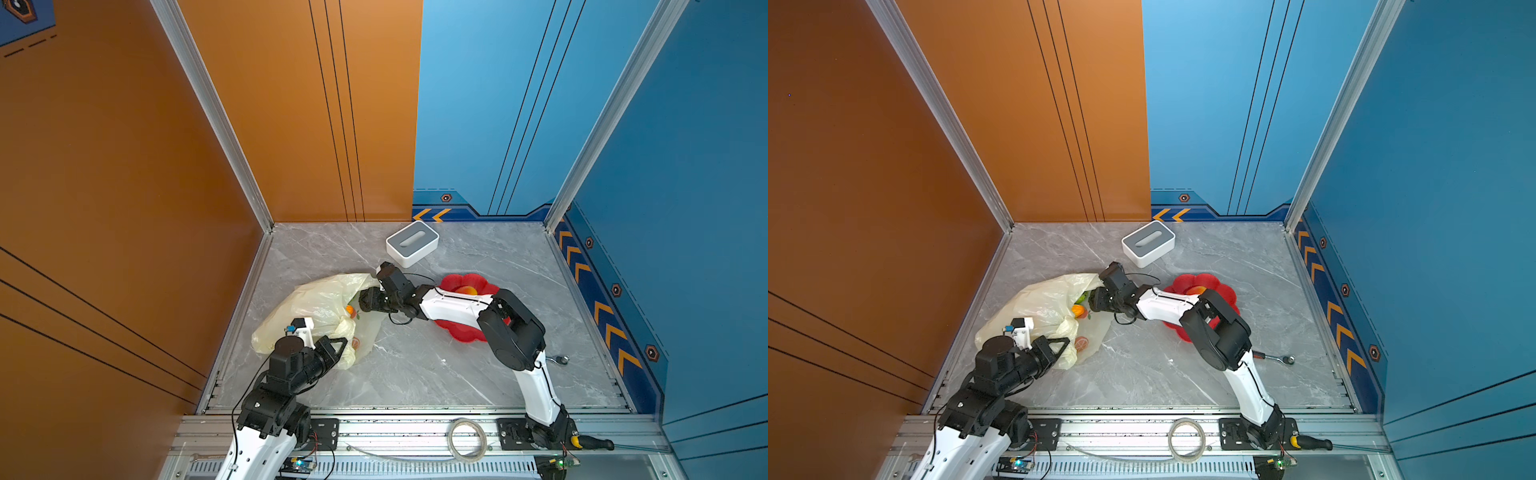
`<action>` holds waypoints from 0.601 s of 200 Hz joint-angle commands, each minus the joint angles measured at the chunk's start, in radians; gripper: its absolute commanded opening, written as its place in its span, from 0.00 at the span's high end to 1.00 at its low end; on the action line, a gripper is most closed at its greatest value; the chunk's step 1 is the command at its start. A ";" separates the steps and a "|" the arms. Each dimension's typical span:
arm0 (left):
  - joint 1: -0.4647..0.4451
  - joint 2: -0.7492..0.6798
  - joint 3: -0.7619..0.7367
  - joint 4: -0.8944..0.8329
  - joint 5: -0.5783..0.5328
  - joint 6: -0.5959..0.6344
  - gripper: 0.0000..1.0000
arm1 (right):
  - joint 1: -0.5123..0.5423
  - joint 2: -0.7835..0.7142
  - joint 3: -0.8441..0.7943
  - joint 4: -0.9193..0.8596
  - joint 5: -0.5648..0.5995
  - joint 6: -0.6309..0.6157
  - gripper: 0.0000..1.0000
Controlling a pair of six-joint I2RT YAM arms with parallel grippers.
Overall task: Place the fruits into the plastic bag
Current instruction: 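Lower the avocado into the bag and open the right gripper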
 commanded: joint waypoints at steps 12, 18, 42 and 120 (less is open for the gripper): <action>0.010 -0.006 0.014 0.025 0.019 -0.003 1.00 | -0.007 0.043 0.038 0.047 0.029 0.043 0.49; 0.010 -0.006 0.013 0.025 0.018 -0.003 1.00 | -0.008 0.048 0.040 0.051 0.028 0.049 0.48; 0.010 -0.008 0.012 0.020 0.018 -0.003 1.00 | -0.011 0.066 0.048 0.061 0.016 0.069 0.44; 0.010 -0.021 0.006 0.018 0.016 -0.006 1.00 | -0.016 0.056 0.054 0.081 0.003 0.073 0.34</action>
